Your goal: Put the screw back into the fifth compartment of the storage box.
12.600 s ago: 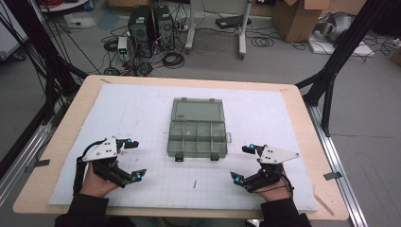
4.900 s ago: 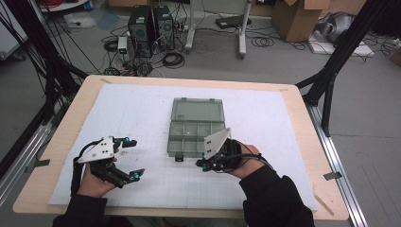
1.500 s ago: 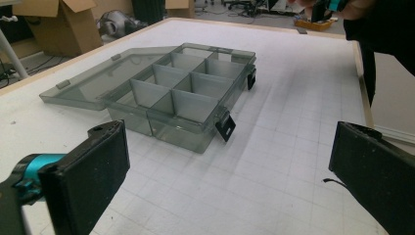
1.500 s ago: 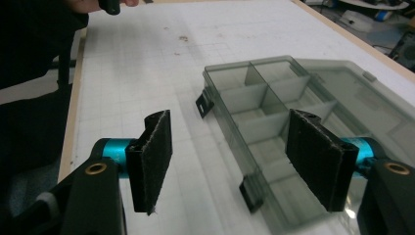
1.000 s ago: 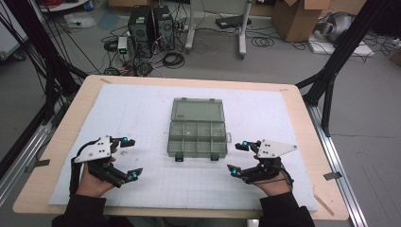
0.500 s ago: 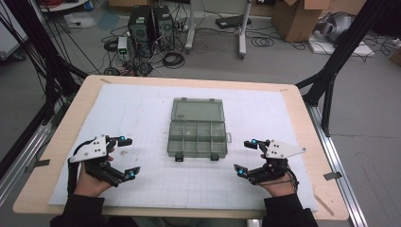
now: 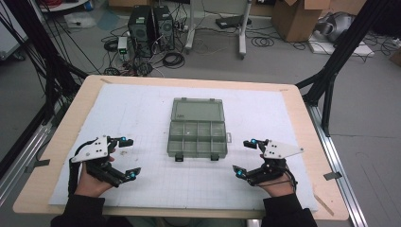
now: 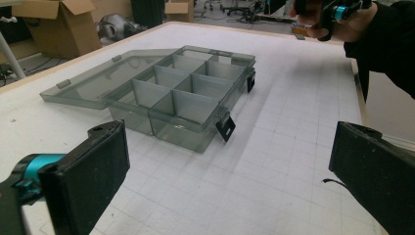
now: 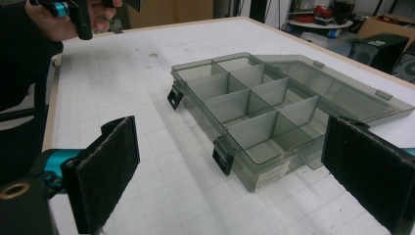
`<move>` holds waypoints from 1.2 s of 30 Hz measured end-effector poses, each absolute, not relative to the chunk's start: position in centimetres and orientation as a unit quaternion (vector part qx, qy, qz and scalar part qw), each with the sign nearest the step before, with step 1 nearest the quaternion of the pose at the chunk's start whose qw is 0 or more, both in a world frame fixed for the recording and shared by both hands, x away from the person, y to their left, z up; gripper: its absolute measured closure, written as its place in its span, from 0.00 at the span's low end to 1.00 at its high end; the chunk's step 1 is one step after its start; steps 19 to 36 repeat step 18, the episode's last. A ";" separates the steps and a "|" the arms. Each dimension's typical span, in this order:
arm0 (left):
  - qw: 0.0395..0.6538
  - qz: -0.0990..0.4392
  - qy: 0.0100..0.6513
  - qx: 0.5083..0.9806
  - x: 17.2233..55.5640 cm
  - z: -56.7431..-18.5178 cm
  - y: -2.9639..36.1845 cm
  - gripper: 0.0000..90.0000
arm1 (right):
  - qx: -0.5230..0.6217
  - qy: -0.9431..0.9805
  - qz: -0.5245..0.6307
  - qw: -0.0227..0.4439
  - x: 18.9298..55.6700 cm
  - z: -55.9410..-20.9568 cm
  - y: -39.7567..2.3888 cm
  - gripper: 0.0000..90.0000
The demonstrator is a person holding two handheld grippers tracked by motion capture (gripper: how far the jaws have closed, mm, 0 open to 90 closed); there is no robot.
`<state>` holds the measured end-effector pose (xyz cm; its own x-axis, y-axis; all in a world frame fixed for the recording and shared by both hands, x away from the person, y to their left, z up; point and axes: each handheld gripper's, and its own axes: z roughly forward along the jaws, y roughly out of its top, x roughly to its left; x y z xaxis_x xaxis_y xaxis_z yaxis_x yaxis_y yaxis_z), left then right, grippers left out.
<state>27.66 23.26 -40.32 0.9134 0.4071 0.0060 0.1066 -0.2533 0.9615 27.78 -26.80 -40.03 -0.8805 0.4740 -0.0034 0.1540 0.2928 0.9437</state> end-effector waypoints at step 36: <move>0.589 0.126 0.167 0.780 27.8 -40.4 23.3 0.02 | 0.197 0.794 0.558 0.138 27.9 -40.2 -26.8 0.07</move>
